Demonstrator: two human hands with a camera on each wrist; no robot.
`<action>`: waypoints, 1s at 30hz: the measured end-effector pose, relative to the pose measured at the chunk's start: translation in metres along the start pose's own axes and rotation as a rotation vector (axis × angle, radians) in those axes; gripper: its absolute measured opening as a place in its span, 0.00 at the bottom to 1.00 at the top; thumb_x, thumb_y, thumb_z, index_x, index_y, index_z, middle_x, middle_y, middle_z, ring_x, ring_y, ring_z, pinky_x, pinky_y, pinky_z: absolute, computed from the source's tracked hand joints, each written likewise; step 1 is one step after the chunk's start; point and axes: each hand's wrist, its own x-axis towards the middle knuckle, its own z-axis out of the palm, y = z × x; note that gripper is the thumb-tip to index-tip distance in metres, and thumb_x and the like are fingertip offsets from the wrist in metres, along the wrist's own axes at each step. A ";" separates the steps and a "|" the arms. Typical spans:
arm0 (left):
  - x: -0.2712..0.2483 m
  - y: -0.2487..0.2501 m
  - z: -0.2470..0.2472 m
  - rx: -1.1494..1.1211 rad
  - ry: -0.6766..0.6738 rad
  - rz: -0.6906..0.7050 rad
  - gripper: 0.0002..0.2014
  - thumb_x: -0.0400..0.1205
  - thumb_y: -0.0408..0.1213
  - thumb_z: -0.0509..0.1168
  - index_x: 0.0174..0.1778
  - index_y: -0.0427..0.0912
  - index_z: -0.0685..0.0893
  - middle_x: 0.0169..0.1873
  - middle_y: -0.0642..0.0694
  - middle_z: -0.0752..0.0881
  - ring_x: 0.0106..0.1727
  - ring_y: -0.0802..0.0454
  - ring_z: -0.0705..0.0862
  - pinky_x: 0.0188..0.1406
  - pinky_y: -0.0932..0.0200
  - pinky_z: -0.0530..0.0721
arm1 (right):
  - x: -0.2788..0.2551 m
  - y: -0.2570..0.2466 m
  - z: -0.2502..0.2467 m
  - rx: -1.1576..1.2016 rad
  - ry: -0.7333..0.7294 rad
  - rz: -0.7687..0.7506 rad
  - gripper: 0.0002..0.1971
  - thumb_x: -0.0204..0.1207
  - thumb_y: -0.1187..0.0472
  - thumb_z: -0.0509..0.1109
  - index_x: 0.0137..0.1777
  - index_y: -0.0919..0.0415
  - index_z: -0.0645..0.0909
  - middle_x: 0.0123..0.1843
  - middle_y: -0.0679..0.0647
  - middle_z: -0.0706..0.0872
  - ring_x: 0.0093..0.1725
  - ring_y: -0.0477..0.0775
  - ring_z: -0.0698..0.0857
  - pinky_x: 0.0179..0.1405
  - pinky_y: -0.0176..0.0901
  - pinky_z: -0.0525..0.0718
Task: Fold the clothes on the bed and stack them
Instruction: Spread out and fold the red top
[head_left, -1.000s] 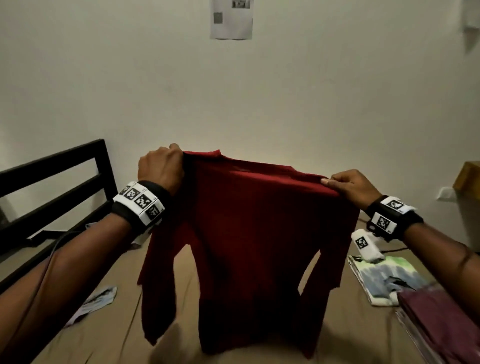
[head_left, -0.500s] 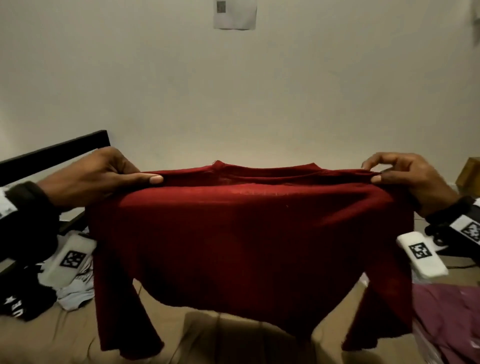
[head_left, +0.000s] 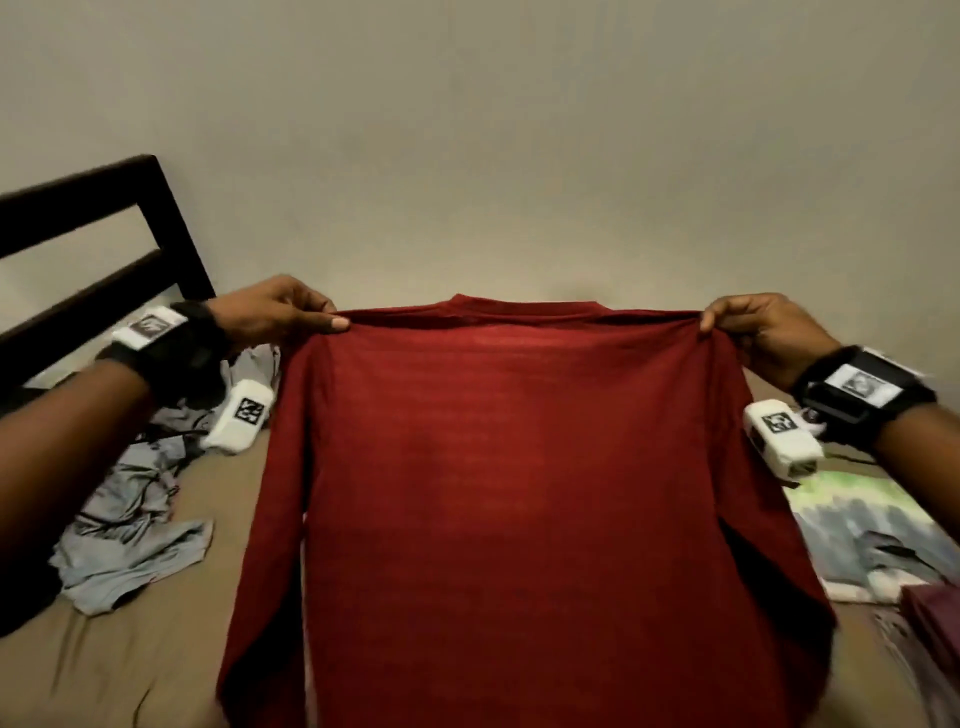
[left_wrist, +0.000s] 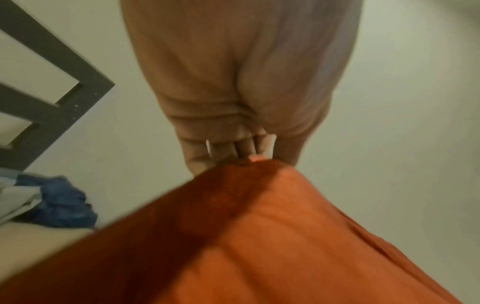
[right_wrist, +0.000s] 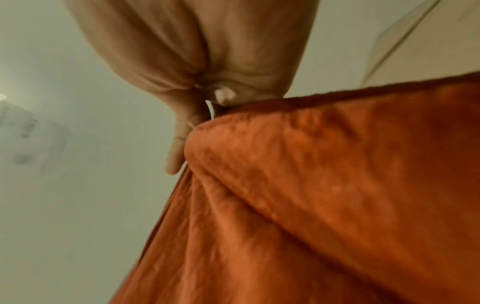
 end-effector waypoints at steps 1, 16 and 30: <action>0.036 -0.014 0.006 -0.024 0.074 -0.016 0.22 0.77 0.45 0.78 0.46 0.25 0.84 0.39 0.35 0.83 0.37 0.46 0.79 0.37 0.56 0.77 | 0.031 0.021 0.001 -0.040 0.056 0.032 0.29 0.80 0.82 0.55 0.30 0.59 0.91 0.31 0.55 0.89 0.26 0.46 0.86 0.30 0.32 0.86; 0.028 -0.337 0.246 0.531 0.330 -0.511 0.45 0.71 0.39 0.81 0.81 0.32 0.67 0.73 0.26 0.73 0.75 0.25 0.72 0.69 0.26 0.77 | -0.085 0.352 0.126 -1.196 -0.654 0.326 0.60 0.62 0.23 0.71 0.88 0.34 0.39 0.87 0.52 0.25 0.88 0.59 0.35 0.83 0.74 0.49; -0.091 -0.394 0.180 0.148 0.384 -0.977 0.21 0.67 0.49 0.85 0.42 0.39 0.85 0.44 0.38 0.90 0.52 0.37 0.88 0.53 0.46 0.84 | -0.112 0.354 0.155 -1.309 -0.683 0.513 0.79 0.40 0.16 0.74 0.79 0.32 0.18 0.82 0.50 0.15 0.85 0.57 0.24 0.82 0.78 0.46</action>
